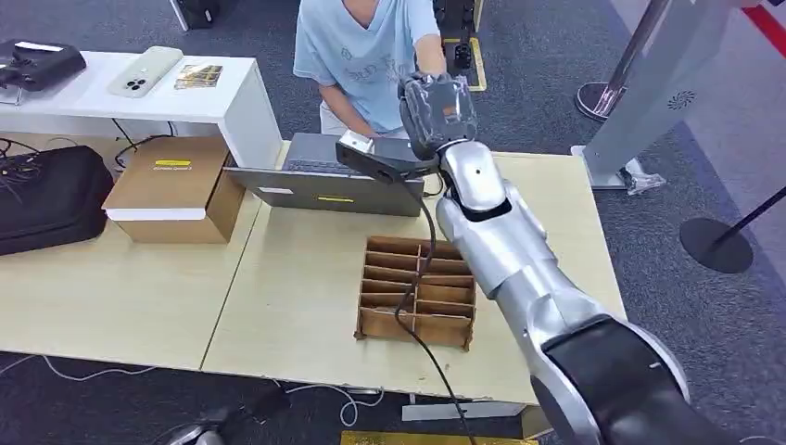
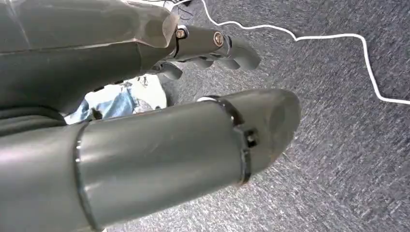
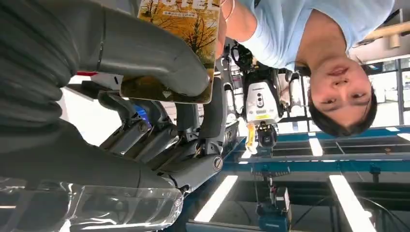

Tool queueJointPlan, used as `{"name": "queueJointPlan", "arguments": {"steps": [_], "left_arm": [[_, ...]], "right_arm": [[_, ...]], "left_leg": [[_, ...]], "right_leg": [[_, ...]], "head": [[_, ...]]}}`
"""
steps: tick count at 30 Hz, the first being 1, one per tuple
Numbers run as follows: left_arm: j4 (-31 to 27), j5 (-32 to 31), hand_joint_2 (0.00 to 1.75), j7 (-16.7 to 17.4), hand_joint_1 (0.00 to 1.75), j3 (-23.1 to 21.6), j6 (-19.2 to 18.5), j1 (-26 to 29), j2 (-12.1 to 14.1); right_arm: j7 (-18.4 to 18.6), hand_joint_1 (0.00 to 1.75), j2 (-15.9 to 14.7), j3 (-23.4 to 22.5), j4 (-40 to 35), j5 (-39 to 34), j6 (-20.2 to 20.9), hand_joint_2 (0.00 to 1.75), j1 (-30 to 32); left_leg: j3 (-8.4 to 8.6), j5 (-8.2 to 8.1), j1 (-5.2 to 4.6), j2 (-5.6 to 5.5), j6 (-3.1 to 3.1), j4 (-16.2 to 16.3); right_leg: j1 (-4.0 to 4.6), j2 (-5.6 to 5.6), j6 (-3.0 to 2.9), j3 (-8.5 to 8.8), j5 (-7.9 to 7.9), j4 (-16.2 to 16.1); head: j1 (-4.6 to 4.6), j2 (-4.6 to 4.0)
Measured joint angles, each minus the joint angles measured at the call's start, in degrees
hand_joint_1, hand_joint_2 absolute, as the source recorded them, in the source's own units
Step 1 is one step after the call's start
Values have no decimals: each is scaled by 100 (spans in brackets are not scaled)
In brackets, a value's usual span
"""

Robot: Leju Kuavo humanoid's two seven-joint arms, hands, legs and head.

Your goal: Pass the card to the sensor for recognition and then transmit it.

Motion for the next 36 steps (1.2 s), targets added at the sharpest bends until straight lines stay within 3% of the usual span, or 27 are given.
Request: {"name": "queueJointPlan", "arguments": {"steps": [10, 18, 22, 28, 32, 36], "left_arm": [[2, 0, 0, -101, 0, -234, 20, 41, 48], [2, 0, 0, -118, 0, -376, 96, 134, 81], [2, 0, 0, -131, 0, -439, 114, 192, 98], [2, 0, 0, -157, 0, -533, 120, 250, 118], [2, 0, 0, -190, 0, -562, 129, 298, 133], [2, 0, 0, -190, 0, -566, 129, 340, 171]], "right_arm": [[-164, 175, -61, -96, -265, -276, -291, 175, 238], [-726, 175, -131, -547, -1413, -1459, -367, 175, 926], [-1031, 175, -216, -948, -2265, -2525, -6, 175, 1420], [-1235, 175, -402, -1653, -3128, -3892, 901, 175, 1948], [-1453, 175, -574, -2232, -3320, -4883, 1588, 175, 2339], [-1642, 175, -689, -2634, -3320, -5263, 1858, 175, 2796]], "left_leg": [[0, 0, 0, 0, 0, 0], [0, -1, 0, -1, -1, 0], [-1, -3, -1, -3, 1, 0], [0, -4, -1, -7, 1, 1], [-1, -4, -1, -7, 2, 1], [-2, -6, -1, -6, 3, 1]], "right_leg": [[0, 0, 0, 0, 0, 0], [0, -2, 1, -1, -1, -4], [-1, -3, 1, -1, -1, -5], [-1, -7, 1, -1, -1, -8], [0, -7, 1, 2, -1, -9], [0, -7, 1, 0, -1, -9]], "head": [[2, 0], [0, 0], [4, 0], [2, 0], [0, 0], [0, 0]]}}
